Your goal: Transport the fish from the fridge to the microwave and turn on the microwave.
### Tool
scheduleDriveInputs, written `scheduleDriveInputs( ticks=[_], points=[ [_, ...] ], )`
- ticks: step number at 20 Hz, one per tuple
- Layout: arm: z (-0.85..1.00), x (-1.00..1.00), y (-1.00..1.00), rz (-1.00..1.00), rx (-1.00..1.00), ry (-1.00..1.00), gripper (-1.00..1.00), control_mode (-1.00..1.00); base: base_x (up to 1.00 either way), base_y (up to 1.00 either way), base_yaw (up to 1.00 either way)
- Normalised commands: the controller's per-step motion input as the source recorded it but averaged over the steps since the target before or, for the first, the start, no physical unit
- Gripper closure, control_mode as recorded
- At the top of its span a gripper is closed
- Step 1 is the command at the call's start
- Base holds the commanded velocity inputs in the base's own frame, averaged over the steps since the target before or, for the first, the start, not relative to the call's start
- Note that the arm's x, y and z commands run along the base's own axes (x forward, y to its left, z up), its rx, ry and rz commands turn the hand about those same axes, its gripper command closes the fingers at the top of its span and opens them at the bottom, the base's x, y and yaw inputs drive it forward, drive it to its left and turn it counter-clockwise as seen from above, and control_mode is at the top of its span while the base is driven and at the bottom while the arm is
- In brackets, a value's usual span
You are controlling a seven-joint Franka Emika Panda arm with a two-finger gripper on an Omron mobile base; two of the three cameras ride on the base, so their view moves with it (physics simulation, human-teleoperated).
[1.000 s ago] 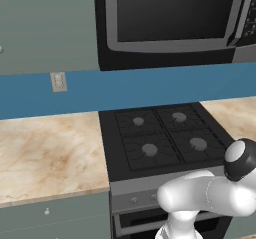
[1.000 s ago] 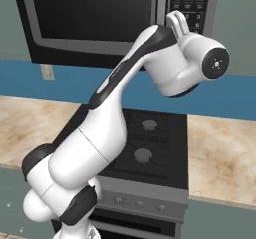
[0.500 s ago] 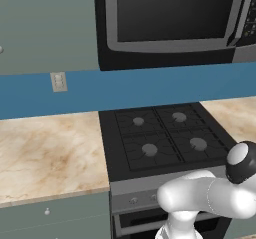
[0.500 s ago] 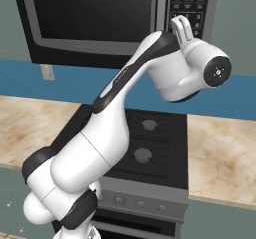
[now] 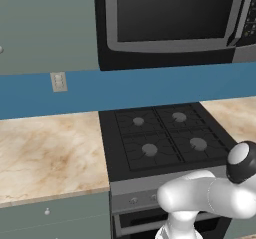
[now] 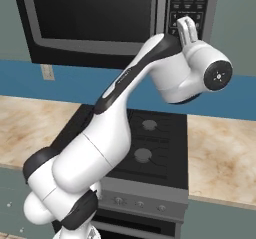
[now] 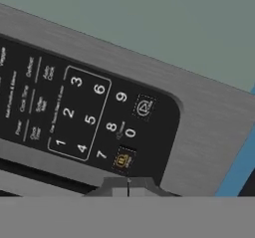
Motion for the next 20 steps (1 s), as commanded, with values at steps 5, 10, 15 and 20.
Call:
scheduleDriveInputs(
  ticks=[5, 10, 15, 20],
  points=[
    [-0.01, 0.00, -0.14, -0.02, 0.08, 0.00, 1.00, -1.00, 0.00, 0.00, 0.00],
    [-0.08, 0.09, -0.10, 0.00, 0.06, 0.00, 1.00, -1.00, 0.00, 0.00, 0.00],
    [-0.10, 0.10, -0.04, 0.00, 0.03, 0.00, 1.00, -1.00, 0.00, 0.00, 0.00],
    [-0.01, 0.15, -0.11, 0.00, 0.04, 0.00, 1.00, -1.00, 0.00, 0.00, 0.00]
  ],
)
